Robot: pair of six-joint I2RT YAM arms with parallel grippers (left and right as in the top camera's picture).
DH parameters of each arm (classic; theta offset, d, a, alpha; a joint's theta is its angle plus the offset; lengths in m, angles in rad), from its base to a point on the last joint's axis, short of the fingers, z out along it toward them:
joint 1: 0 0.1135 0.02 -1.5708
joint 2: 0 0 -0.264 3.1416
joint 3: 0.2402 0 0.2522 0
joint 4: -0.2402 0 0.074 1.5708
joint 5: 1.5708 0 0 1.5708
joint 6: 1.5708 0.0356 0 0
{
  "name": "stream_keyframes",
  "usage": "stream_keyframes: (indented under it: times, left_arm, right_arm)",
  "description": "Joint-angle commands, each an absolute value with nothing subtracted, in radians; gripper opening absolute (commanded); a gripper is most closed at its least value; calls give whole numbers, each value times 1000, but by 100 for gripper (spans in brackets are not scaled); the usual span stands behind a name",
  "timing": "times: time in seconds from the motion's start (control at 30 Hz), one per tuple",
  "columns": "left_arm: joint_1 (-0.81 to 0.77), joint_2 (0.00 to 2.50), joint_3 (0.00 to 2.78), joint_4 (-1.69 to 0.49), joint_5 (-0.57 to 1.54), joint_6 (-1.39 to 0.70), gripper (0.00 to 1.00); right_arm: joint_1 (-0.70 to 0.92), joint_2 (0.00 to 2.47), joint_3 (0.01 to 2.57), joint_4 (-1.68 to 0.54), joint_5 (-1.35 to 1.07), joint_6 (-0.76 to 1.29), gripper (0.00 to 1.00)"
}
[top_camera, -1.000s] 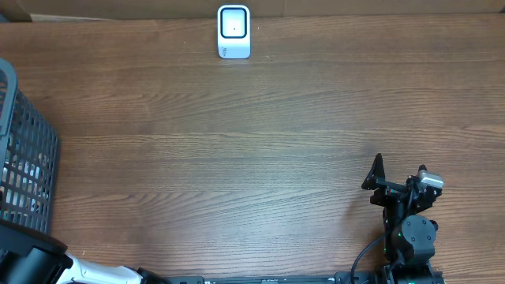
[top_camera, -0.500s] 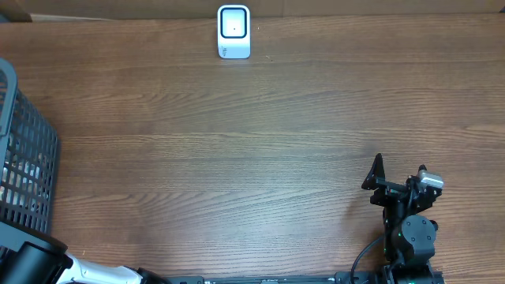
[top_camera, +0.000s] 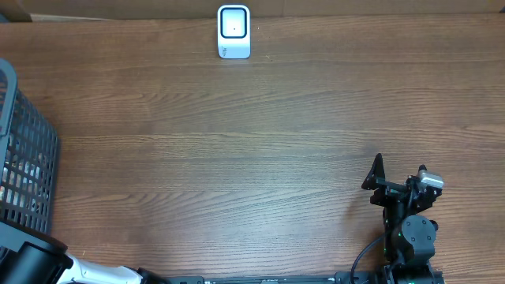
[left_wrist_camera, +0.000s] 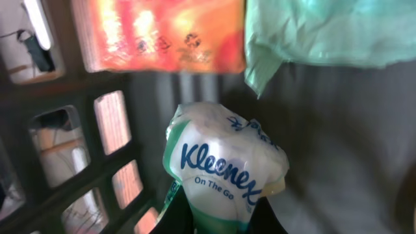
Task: Scan the item barcode
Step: 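Lower the left gripper into the basket and grasp the green Kleenex pack, then carry the Kleenex pack to the table center and release it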
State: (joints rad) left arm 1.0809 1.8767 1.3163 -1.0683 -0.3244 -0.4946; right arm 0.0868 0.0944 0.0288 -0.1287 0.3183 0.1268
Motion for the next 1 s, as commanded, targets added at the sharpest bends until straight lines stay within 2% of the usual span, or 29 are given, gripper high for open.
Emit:
stream_keyframes:
  times: [0.0, 0.27, 0.37, 0.53, 0.7, 0.97]
  left_arm:
    - [1086, 1885, 1470, -1160, -304, -495, 4]
    - [1086, 1879, 1998, -1466, 10, -494, 4]
    - [1085, 1864, 2218, -1530, 213, -493, 4]
    - [1014, 1806, 2384, -1560, 432, -440, 4]
    - [754, 1749, 2386, -1586, 367, -338, 4]
    - [215, 1773, 2304, -1619, -57, -310, 4]
  right_arm:
    - [84, 92, 39, -126, 321, 129, 100]
    - [84, 92, 39, -126, 321, 129, 100]
    - [84, 92, 39, -126, 321, 129, 100]
    - [84, 92, 39, -126, 321, 129, 100]
    - [84, 92, 39, -126, 321, 129, 100]
    - [84, 92, 39, -126, 321, 130, 100]
